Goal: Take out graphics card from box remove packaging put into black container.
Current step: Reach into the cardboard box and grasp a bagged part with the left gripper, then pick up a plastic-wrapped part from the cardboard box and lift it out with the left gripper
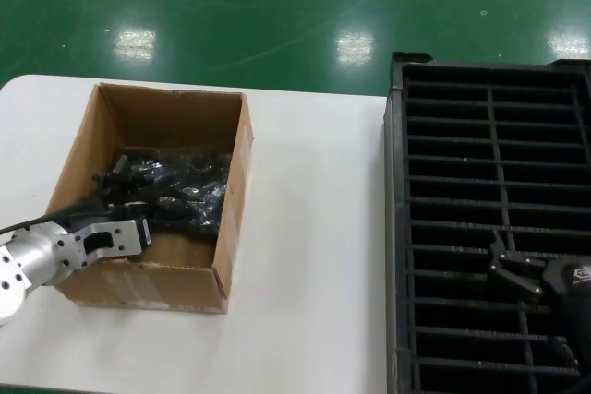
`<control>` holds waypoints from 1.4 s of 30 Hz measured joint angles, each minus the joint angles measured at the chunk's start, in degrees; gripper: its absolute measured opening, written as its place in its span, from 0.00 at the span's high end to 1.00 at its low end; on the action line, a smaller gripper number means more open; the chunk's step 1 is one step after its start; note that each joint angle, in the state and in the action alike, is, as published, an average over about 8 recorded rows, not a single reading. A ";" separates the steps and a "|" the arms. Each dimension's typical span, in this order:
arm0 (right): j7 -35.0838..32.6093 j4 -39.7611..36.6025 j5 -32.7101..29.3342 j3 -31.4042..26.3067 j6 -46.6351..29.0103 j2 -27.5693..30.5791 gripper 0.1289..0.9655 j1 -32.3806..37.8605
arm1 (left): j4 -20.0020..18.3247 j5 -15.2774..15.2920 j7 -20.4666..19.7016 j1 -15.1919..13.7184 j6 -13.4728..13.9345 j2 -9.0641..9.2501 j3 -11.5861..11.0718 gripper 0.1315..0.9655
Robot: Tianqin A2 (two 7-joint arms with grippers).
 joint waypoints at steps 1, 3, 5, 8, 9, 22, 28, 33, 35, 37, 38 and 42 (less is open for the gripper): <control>0.00 0.00 0.00 0.00 0.00 0.00 0.00 0.00 | 0.07 -0.16 0.16 0.00 0.01 0.01 0.00 0.72; 0.00 0.00 0.00 0.00 0.00 0.00 0.00 0.00 | 0.23 -0.46 0.46 -0.04 0.05 0.04 0.01 0.77; 0.00 0.00 0.00 0.00 0.00 0.00 0.00 0.00 | 0.38 -0.74 0.74 -0.09 0.09 0.08 0.02 0.81; 0.00 0.00 0.00 0.00 0.00 0.00 0.00 0.00 | 0.61 -1.16 1.15 -0.17 0.15 0.16 0.06 0.87; 0.00 0.00 0.00 0.00 0.00 0.00 0.00 0.00 | 0.69 -1.29 1.28 -0.19 0.16 0.19 0.07 0.89; 0.00 0.00 0.00 0.00 0.00 0.00 0.00 0.00 | 1.64 -2.54 3.06 -1.32 -0.79 0.68 -0.17 0.98; 0.00 0.00 0.00 0.00 0.00 0.00 0.00 0.00 | -4.23 -0.49 0.70 -0.04 -1.79 -0.60 -1.96 0.99; 0.00 0.00 0.00 0.00 0.00 0.00 0.00 0.00 | -12.56 4.39 -3.92 2.91 -1.48 -2.16 -5.00 0.99; 0.00 0.00 0.00 0.00 0.00 0.00 0.00 0.00 | -15.70 6.39 -5.44 4.22 -1.25 -2.66 -6.39 0.99; 0.00 0.00 0.00 0.00 0.00 0.00 0.00 0.00 | -19.00 8.29 -6.81 5.69 -0.97 -3.04 -7.97 0.99; 0.00 0.00 0.00 0.00 0.00 0.00 0.00 0.00 | -20.64 9.14 -7.44 6.45 -0.82 -3.17 -8.80 0.99; 0.00 0.00 0.00 0.00 0.00 0.00 0.00 0.00 | -28.34 12.33 -10.16 10.25 0.15 -3.39 -12.78 0.99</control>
